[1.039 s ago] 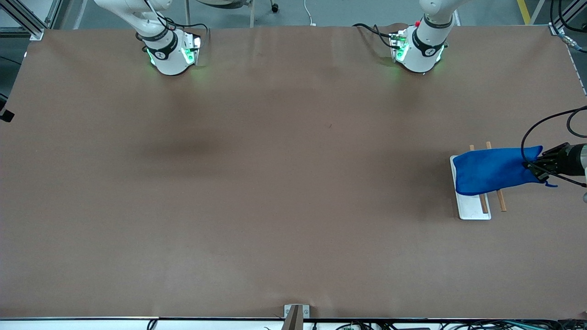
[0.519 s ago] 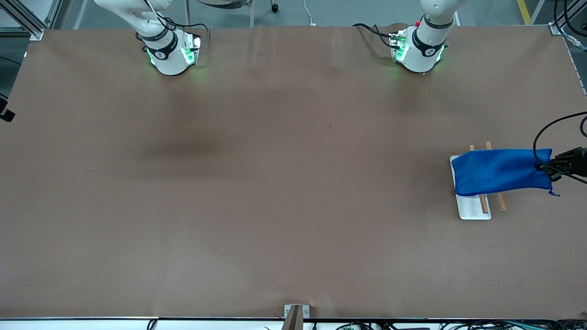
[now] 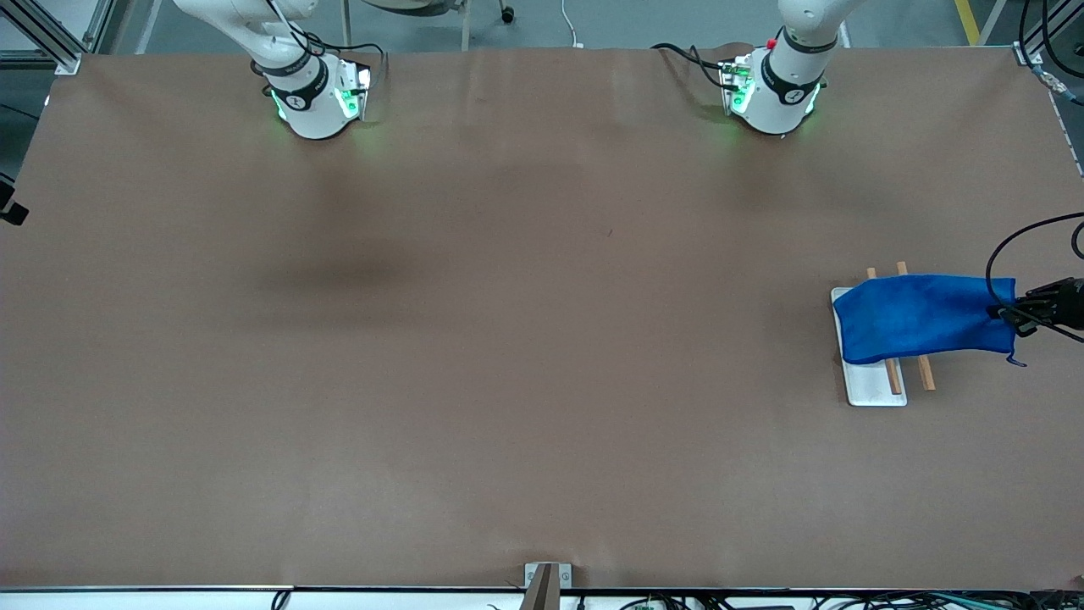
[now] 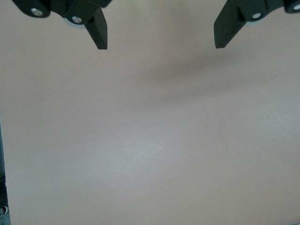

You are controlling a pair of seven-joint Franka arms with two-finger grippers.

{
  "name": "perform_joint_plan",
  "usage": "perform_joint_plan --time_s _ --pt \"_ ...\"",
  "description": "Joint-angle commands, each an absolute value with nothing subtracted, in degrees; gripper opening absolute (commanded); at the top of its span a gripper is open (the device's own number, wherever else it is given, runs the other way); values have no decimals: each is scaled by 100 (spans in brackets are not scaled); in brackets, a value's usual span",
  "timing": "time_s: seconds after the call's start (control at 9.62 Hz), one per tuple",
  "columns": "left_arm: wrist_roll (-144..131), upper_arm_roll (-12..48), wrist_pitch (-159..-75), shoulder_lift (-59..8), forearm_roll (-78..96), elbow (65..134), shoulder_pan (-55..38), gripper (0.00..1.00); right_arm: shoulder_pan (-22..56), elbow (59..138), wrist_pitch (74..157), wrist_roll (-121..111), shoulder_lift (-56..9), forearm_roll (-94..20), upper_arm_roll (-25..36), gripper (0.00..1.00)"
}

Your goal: Right arm passes towel to left arm to hang

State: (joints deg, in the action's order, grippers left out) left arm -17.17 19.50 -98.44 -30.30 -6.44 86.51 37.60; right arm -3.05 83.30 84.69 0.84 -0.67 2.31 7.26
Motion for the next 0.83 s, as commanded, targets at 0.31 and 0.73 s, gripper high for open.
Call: perform_joint_plan --time_s 0.31,0.73 --pt "-1494 2047 -9914 -3050 -756 8456 3762 100 -396 8666 8482 62 150 237 721 100" --pt "-1362 2538 -9739 -2341 -738 8200 3735 100 -404 8648 8446 62 149 246 721 100"
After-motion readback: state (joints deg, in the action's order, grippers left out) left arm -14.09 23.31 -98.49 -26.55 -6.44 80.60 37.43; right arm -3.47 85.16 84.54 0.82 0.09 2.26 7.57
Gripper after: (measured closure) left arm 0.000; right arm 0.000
